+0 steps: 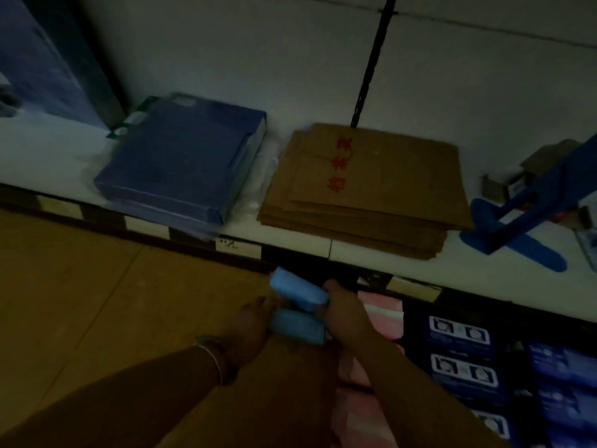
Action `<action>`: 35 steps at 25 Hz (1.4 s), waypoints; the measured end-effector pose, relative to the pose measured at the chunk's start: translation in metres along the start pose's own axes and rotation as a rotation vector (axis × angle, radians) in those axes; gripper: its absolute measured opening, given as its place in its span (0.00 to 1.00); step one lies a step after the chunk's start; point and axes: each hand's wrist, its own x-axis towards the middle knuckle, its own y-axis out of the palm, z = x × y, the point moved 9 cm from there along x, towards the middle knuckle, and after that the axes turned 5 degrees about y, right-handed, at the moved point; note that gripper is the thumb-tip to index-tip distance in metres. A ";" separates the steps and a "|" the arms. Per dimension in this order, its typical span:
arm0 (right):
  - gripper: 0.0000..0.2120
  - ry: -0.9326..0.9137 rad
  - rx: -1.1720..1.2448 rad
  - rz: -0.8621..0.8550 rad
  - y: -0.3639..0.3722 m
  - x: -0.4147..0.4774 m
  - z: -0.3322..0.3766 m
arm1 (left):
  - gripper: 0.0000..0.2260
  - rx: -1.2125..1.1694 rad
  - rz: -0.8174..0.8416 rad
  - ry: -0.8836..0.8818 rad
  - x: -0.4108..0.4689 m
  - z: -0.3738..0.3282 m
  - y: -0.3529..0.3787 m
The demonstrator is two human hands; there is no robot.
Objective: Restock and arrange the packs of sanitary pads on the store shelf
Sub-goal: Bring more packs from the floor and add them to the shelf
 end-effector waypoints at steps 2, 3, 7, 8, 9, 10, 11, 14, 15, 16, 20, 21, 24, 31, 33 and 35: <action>0.17 0.069 0.294 -0.004 -0.018 -0.020 0.006 | 0.18 -0.115 -0.009 0.000 -0.015 -0.011 -0.025; 0.16 0.077 0.412 -0.021 -0.027 -0.033 0.012 | 0.19 -0.179 -0.012 0.011 -0.025 -0.015 -0.034; 0.13 0.098 0.854 -0.064 -0.065 -0.086 0.045 | 0.21 -0.398 -0.086 -0.008 -0.082 -0.034 -0.096; 0.13 0.108 0.939 -0.066 -0.077 -0.102 0.053 | 0.23 -0.425 -0.098 -0.019 -0.097 -0.041 -0.112; 0.14 0.134 1.019 -0.070 -0.090 -0.118 0.061 | 0.23 -0.439 -0.103 -0.028 -0.111 -0.048 -0.129; 0.15 0.153 1.089 -0.091 -0.103 -0.135 0.067 | 0.23 -0.460 -0.100 -0.034 -0.124 -0.057 -0.147; 0.16 0.164 1.144 -0.126 -0.116 -0.153 0.071 | 0.22 -0.482 -0.094 -0.038 -0.136 -0.068 -0.162; 0.16 0.226 1.228 -0.182 -0.157 -0.203 0.086 | 0.21 -0.555 -0.034 -0.052 -0.168 -0.108 -0.210; 0.16 0.230 1.226 -0.180 -0.173 -0.217 0.095 | 0.20 -0.587 0.006 -0.060 -0.179 -0.126 -0.227; 0.16 0.222 1.217 -0.171 -0.193 -0.230 0.106 | 0.20 -0.624 0.042 -0.057 -0.189 -0.145 -0.245; 0.15 0.168 1.139 -0.178 -0.295 -0.269 0.157 | 0.20 -0.668 0.051 -0.073 -0.218 -0.211 -0.321; 0.15 0.129 1.124 -0.182 -0.327 -0.279 0.174 | 0.20 -0.652 0.018 -0.072 -0.224 -0.226 -0.346; 0.14 0.032 1.099 -0.209 -0.415 -0.316 0.222 | 0.22 -0.649 -0.061 -0.045 -0.251 -0.278 -0.421; 0.16 -0.132 1.048 -0.394 -0.556 -0.378 0.305 | 0.19 -0.794 -0.150 0.109 -0.306 -0.371 -0.564; 0.15 -0.173 1.048 -0.414 -0.584 -0.391 0.327 | 0.18 -0.811 -0.152 0.144 -0.317 -0.387 -0.595; 0.14 -0.224 1.024 -0.424 -0.610 -0.404 0.350 | 0.20 -0.805 -0.186 0.189 -0.326 -0.402 -0.629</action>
